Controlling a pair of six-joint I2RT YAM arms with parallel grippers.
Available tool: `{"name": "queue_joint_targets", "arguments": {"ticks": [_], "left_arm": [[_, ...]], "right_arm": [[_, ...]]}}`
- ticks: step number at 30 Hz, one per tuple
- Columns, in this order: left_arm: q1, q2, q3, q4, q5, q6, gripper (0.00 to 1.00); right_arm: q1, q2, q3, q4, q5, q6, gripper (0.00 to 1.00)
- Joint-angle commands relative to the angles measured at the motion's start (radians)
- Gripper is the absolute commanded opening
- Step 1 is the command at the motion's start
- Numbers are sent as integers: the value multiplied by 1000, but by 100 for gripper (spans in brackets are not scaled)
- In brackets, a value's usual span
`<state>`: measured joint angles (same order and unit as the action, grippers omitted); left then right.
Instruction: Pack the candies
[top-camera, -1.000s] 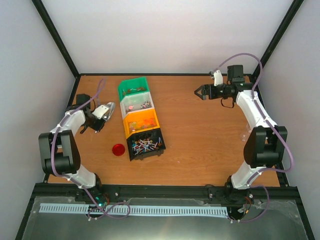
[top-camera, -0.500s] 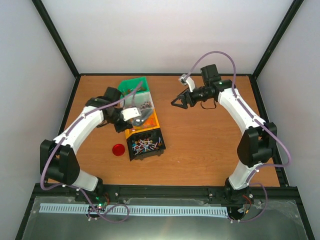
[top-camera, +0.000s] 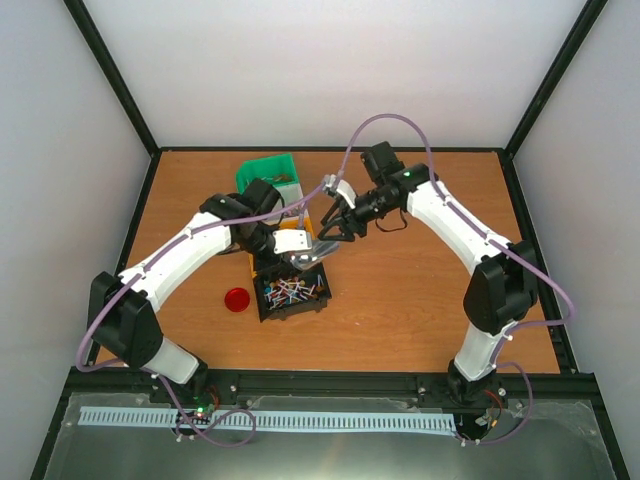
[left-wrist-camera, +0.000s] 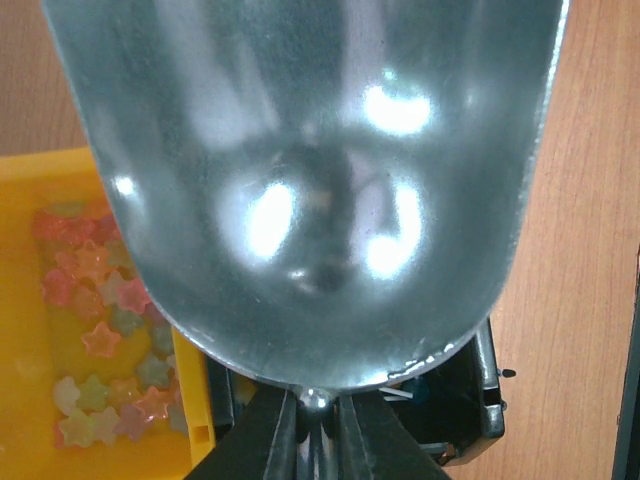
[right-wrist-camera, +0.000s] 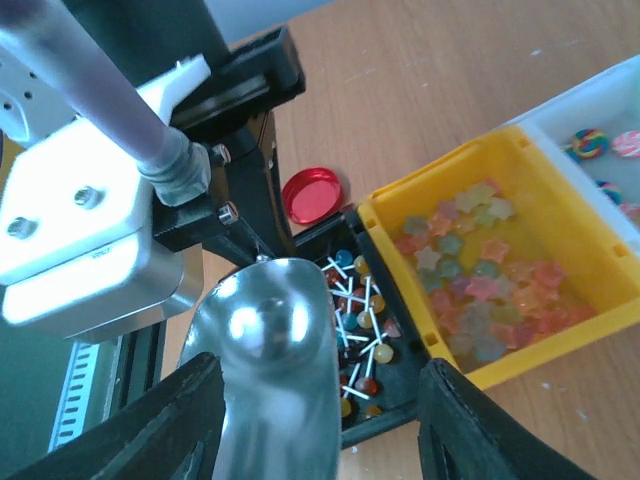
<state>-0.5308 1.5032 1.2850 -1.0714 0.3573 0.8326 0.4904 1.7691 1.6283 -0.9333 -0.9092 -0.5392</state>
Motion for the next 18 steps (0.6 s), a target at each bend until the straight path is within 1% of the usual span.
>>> {"name": "queue_joint_targets", "arguments": {"ticks": [1,5,10,13,15,18], "left_arm": [[-22,6,63,-26,16,29,3],[-24,17,89,-50,28,36,3],[-24,32,116,-95,61,42,4],[-23,33,122,-93,67,24,4],[-23,27,122,-85,73,4,4],[-21,1,100,-59,77,-20,4]], "right_arm": [[30,23,-15,-18,42,-54,51],[39,45,-4,-36,58,-86,49],[47,58,1,-79,84,-156,41],[48,64,16,-100,97,-172,28],[48,67,27,-116,98,-178,19],[48,65,34,-133,106,-186,6]]}}
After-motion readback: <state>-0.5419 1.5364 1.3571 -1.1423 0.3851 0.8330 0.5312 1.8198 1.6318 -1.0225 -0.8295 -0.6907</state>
